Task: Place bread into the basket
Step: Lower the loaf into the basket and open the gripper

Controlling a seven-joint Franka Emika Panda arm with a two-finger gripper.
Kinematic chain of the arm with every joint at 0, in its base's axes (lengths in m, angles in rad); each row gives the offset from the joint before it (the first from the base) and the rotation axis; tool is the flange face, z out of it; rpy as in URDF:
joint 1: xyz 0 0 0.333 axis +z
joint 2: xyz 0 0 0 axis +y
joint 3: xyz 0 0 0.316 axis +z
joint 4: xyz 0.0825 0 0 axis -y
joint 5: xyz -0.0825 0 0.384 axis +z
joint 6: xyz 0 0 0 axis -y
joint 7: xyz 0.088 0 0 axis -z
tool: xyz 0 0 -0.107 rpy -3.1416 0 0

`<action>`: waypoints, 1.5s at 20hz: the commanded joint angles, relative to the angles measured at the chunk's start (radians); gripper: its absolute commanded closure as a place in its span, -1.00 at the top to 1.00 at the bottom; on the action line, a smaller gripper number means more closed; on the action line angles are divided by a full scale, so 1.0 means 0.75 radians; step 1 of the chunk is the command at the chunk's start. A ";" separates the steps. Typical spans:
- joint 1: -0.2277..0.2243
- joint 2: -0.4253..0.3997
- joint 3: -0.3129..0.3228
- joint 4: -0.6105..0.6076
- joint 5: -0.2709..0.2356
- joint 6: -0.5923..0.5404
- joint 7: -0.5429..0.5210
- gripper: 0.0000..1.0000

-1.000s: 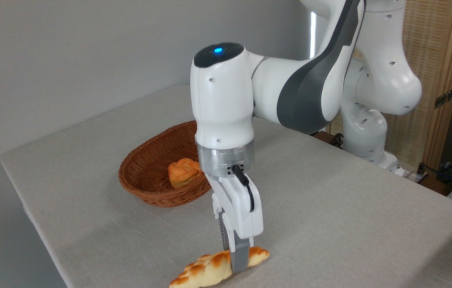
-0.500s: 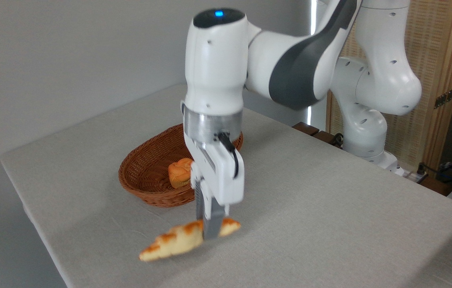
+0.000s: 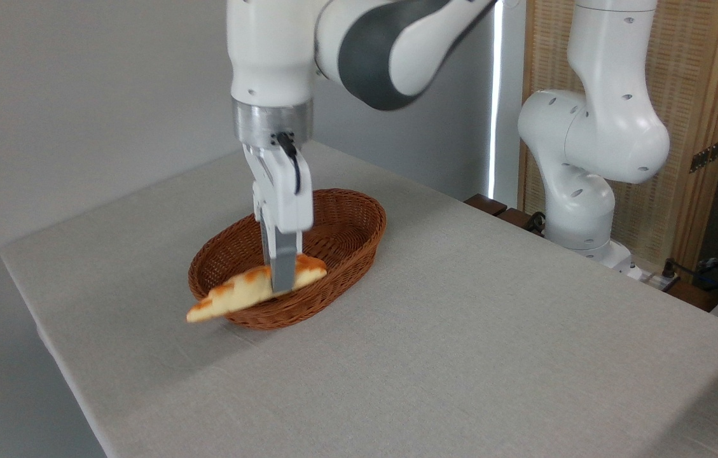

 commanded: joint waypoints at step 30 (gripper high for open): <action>0.019 -0.036 -0.346 0.011 0.060 -0.380 -0.187 1.00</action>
